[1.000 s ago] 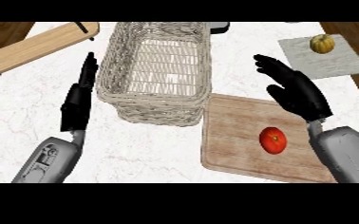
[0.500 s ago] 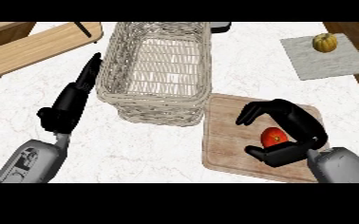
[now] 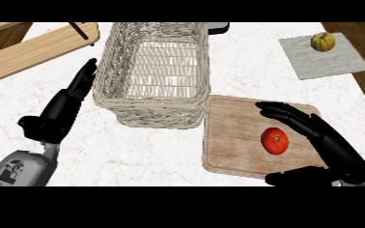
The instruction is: Pick the tomato from the cutting board and place it in the basket
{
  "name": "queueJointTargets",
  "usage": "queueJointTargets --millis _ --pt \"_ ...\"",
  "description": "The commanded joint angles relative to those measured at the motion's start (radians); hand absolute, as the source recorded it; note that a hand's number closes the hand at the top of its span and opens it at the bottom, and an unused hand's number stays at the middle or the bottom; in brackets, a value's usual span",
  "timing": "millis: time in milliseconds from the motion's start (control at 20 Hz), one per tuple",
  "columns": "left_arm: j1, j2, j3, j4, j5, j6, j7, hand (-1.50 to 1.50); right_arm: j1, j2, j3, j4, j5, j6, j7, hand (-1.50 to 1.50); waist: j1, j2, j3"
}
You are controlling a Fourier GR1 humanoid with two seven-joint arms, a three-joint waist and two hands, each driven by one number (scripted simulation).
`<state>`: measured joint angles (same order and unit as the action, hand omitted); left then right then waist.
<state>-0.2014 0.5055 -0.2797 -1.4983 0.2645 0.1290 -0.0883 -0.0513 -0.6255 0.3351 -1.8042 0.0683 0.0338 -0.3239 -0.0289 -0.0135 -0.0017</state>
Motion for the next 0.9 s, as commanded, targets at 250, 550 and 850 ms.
queueJointTargets --millis 250,550,850 --pt "0.005 0.0 -0.007 -0.045 -0.018 0.007 0.038 0.0 -0.05 -0.402 -0.164 -0.208 0.13 0.174 0.324 -1.5 -0.004 0.0 -0.002" --pt "-0.011 0.025 0.038 -0.043 -0.001 -0.045 0.037 0.0 -0.039 -0.54 -0.228 -0.26 -0.066 0.446 0.416 -1.5 0.015 0.009 0.0" --pt "0.055 0.011 0.056 -0.118 -0.013 -0.066 0.065 0.0 0.039 -0.58 -0.45 -0.263 -0.215 0.599 0.404 -1.5 0.015 0.008 0.002"
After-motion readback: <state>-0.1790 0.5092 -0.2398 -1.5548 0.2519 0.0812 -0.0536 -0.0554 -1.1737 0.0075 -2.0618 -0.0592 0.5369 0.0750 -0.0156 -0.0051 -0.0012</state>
